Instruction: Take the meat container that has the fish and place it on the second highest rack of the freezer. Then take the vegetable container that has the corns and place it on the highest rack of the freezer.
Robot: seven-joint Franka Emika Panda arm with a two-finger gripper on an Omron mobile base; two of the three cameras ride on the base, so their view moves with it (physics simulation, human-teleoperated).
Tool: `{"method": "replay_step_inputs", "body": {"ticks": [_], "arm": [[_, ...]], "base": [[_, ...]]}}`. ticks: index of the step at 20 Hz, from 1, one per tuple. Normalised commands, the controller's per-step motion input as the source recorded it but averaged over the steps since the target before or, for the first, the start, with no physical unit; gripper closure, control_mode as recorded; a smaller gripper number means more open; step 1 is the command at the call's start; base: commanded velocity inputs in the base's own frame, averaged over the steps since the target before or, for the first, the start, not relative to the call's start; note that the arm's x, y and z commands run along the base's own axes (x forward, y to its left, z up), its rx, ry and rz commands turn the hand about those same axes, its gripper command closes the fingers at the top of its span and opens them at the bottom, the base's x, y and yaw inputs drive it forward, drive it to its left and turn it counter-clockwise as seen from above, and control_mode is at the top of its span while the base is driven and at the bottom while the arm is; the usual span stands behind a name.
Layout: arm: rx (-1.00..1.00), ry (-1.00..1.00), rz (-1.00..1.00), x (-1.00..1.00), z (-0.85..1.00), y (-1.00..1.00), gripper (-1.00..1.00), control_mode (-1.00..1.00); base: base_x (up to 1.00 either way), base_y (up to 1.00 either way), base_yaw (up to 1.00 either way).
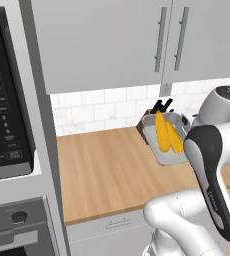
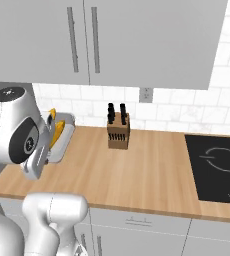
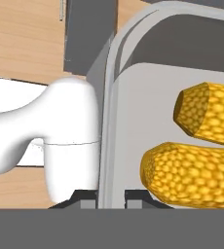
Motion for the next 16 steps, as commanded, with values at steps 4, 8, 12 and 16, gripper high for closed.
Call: {"method": "replay_step_inputs", "body": {"ticks": [4, 8, 12, 16], "arm": [[0.0, 0.0, 0.0, 0.0, 0.02, 0.0, 1.0, 1.0], [0.0, 0.0, 0.0, 0.0, 0.0, 0.0, 1.0, 1.0], [0.0, 0.0, 0.0, 0.0, 0.0, 0.0, 1.0, 1.0], [0.0, 0.0, 0.0, 0.0, 0.0, 0.0, 1.0, 1.0]], "base": [[-0.04, 0.0, 0.0], [-0.9, -0.13, 0.09], [-1.0, -0.02, 0.07], [-0.85, 0.47, 0.02]]}}
